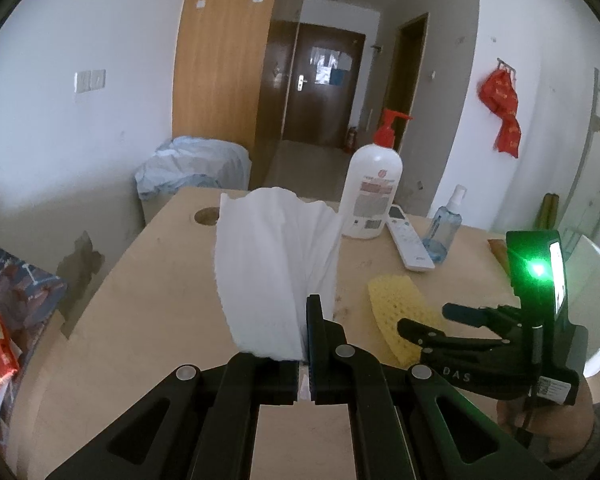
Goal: Organize soft objects
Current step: 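Close the right tool on the yellow foam fruit net, then carry the paper sheet and yellow foam net with both tools toward the white foam box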
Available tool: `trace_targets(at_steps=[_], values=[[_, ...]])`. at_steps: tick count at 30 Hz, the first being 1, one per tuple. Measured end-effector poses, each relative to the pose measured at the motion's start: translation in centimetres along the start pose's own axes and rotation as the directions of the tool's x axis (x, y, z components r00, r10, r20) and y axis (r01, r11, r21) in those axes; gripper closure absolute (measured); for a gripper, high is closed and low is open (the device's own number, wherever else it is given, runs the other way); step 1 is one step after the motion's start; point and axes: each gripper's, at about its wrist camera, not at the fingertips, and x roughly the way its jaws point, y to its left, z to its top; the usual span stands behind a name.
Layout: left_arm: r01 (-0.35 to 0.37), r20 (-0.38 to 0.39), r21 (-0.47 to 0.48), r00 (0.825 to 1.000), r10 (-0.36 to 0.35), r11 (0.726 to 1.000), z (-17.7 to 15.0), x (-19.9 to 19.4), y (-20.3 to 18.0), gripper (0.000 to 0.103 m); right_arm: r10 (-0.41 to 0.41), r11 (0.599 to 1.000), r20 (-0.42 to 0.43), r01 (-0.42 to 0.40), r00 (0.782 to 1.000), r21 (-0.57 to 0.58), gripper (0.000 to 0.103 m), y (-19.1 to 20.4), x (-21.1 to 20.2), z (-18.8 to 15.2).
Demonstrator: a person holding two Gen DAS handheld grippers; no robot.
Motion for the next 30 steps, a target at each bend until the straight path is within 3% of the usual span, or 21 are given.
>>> trace_targets(at_steps=[3, 5, 11, 30], values=[[0.000, -0.014, -0.008, 1.000, 0.000, 1.000, -0.2, 0.4, 0.3, 0.100, 0.012, 1.000, -0.026, -0.012, 1.000, -0.004, 0.049, 0.0, 0.5, -0.1], [-0.001, -0.015, -0.008, 1.000, 0.000, 1.000, -0.1, 0.5, 0.3, 0.100, 0.026, 1.000, -0.039, -0.026, 0.999, -0.001, 0.067, 0.0, 0.8, -0.2], [-0.001, -0.013, -0.003, 1.000, 0.001, 1.000, -0.1, 0.5, 0.2, 0.100, 0.016, 1.000, -0.044, -0.016, 0.999, 0.002, 0.088, -0.1, 1.0, -0.4], [-0.012, 0.004, 0.003, 1.000, 0.012, 1.000, -0.3, -0.7, -0.3, 0.100, 0.019, 1.000, 0.039, -0.020, 0.999, 0.022, 0.092, -1.2, -3.1, -1.2]])
